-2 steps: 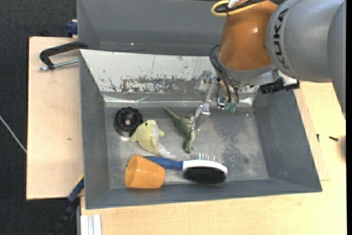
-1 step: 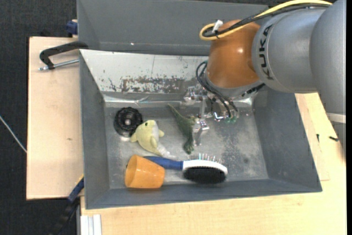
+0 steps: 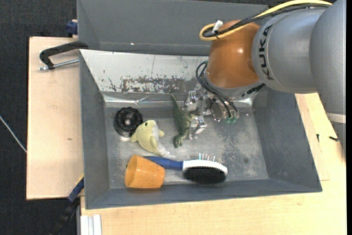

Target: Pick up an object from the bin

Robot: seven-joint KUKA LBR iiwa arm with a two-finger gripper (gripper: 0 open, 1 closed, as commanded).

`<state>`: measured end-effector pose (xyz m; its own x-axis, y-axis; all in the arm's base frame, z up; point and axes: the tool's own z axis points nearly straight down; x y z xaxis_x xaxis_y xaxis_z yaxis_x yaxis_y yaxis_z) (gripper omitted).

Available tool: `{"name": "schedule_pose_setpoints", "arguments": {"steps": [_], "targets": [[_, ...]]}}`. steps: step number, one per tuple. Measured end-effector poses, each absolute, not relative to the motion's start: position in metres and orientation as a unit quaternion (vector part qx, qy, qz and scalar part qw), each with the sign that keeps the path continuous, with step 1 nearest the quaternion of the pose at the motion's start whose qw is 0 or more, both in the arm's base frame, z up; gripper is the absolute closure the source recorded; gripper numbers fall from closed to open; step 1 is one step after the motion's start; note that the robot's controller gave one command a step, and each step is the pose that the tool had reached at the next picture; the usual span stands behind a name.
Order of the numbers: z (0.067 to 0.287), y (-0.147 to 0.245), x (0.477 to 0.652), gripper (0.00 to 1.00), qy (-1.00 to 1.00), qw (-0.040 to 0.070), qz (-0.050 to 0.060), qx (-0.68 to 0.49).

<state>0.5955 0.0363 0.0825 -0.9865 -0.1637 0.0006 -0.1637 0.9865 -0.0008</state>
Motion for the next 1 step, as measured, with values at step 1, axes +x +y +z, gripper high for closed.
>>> {"name": "schedule_pose_setpoints", "arguments": {"steps": [1], "targets": [[0.1760, 0.0571, 0.5952, 1.00, -0.988, -0.007, 0.000, 0.157]]}}
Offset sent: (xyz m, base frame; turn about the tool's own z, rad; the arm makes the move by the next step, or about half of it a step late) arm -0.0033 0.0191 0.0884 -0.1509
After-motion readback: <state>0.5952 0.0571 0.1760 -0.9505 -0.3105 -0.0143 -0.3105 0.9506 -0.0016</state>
